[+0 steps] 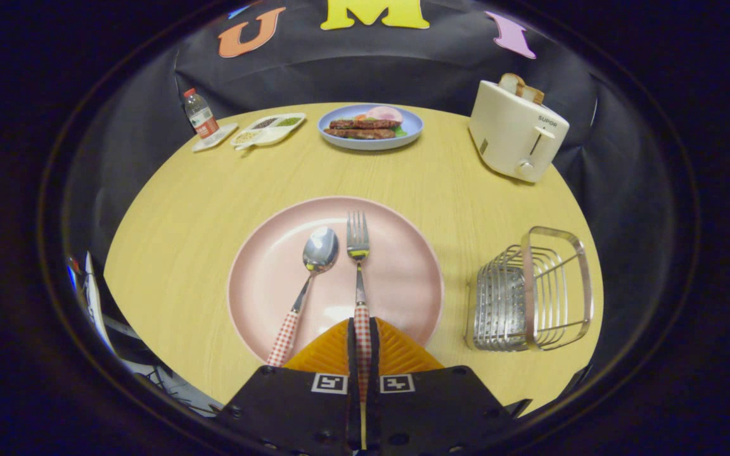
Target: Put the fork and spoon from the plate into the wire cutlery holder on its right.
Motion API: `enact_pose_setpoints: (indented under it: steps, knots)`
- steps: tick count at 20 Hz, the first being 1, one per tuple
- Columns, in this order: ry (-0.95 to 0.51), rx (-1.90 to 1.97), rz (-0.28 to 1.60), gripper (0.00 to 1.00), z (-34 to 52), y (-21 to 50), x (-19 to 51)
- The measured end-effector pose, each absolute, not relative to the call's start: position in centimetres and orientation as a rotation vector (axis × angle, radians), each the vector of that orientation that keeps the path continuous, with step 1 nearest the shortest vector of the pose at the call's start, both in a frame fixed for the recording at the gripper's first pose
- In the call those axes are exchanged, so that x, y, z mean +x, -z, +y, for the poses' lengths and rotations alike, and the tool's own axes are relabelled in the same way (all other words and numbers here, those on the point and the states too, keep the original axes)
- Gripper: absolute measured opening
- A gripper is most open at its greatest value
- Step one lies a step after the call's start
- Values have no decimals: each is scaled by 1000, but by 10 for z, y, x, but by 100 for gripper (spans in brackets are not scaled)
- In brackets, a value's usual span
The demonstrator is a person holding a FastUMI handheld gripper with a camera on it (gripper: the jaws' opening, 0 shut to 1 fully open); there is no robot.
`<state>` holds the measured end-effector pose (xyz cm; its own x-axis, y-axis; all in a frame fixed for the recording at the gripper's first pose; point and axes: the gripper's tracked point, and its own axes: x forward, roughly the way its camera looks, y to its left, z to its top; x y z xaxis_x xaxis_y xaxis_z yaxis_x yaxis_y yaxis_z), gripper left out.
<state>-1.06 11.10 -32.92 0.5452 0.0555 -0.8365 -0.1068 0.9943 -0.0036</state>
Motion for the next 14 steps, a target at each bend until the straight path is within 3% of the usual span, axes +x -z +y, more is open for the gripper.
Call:
enact_pose_setpoints:
  steps: [9, 14]
  knots:
    - [-152, -62, 1013, 4, 62, 203, -19]
    - [-104, -62, 1151, 4, 6, 182, -43]
